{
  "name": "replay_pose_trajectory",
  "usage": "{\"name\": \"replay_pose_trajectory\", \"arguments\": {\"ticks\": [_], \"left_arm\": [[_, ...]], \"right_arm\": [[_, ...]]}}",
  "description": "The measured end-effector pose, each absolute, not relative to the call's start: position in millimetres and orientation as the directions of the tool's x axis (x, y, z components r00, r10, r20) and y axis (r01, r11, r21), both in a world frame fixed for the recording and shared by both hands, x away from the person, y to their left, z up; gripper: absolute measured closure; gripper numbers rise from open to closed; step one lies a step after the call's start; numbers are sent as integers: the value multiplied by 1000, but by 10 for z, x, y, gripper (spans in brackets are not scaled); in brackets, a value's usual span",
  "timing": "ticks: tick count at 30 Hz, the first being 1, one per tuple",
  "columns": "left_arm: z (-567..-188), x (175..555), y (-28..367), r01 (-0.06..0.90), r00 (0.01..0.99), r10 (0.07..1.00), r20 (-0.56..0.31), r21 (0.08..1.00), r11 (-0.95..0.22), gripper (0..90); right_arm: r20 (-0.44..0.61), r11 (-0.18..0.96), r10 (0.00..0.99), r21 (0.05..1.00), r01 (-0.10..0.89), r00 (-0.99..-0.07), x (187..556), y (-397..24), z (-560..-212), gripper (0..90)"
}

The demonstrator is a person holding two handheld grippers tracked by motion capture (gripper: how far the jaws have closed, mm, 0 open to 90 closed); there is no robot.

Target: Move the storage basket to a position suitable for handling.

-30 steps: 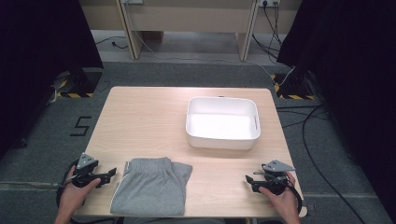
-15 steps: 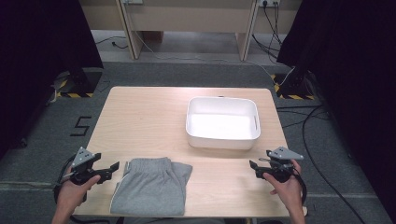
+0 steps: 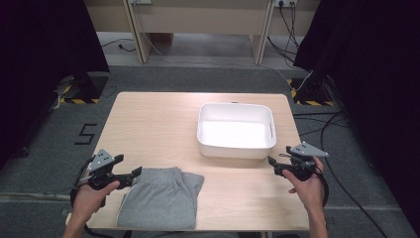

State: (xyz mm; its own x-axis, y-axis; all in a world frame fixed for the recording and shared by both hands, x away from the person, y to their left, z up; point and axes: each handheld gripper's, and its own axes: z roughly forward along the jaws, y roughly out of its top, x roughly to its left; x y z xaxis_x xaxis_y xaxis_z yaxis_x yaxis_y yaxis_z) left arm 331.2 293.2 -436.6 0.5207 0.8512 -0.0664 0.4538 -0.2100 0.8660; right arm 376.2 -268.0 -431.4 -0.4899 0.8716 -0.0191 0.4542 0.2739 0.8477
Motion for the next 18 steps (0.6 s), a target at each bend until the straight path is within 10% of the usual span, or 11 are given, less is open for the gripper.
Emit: {"name": "replay_pose_trajectory", "arguments": {"ticks": [18], "left_arm": [[-4248, 3682, 2399, 443, 592, 802, -78, 863, -243, 145]], "right_arm": [[-9, 258, 889, 837, 483, -458, 4239, -2596, -4247, 218]]}}
